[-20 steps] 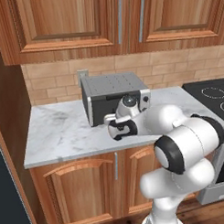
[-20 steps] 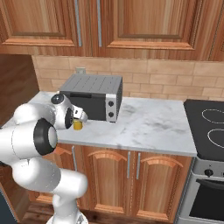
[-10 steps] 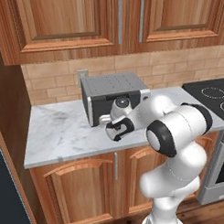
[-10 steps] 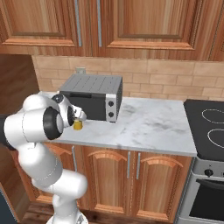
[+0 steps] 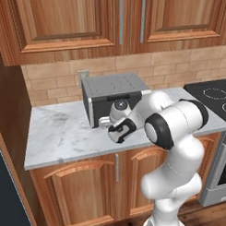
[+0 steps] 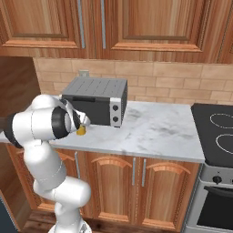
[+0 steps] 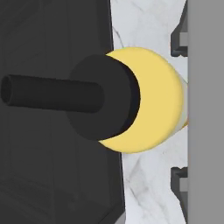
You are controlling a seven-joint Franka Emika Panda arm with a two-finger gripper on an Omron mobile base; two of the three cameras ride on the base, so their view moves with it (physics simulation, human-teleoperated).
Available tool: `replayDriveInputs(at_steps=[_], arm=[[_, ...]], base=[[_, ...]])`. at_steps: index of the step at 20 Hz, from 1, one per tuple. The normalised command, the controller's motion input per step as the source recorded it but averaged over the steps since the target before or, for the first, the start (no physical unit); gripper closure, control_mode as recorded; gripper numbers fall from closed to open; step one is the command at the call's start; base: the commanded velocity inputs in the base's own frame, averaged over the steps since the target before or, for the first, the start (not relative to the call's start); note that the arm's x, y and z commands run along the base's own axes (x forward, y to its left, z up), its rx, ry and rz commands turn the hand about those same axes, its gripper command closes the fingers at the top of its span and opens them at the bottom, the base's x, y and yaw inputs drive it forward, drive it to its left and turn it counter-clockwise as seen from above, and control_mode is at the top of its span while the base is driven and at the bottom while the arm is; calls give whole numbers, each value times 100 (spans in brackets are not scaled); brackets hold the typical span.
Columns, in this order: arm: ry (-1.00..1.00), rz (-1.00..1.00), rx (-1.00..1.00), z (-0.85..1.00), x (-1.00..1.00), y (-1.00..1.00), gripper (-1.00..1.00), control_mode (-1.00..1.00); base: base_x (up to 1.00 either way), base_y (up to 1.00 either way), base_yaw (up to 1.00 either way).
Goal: Place the condiment bottle and mustard from the counter to the top shelf of the fridge. If the existing items in the fridge are on the top shelf, move them to other shelves.
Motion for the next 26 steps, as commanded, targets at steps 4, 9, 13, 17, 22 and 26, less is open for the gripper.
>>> replayDriveInputs(at_steps=[4,9,13,17,22,26], arm=[[0,0,0,-5,13,0,-100,-100],[0,0,0,-6,19,0,-100,-100],[0,0,0,-2,17,0,-100,-100],[0,0,0,0,7,0,100,-100],[0,0,0,0,0,0,100,-100],[0,0,0,16,-55,0,100,-100]], base=[[0,0,0],[0,0,0],[0,0,0],[0,0,0],[0,0,0],[0,0,0]])
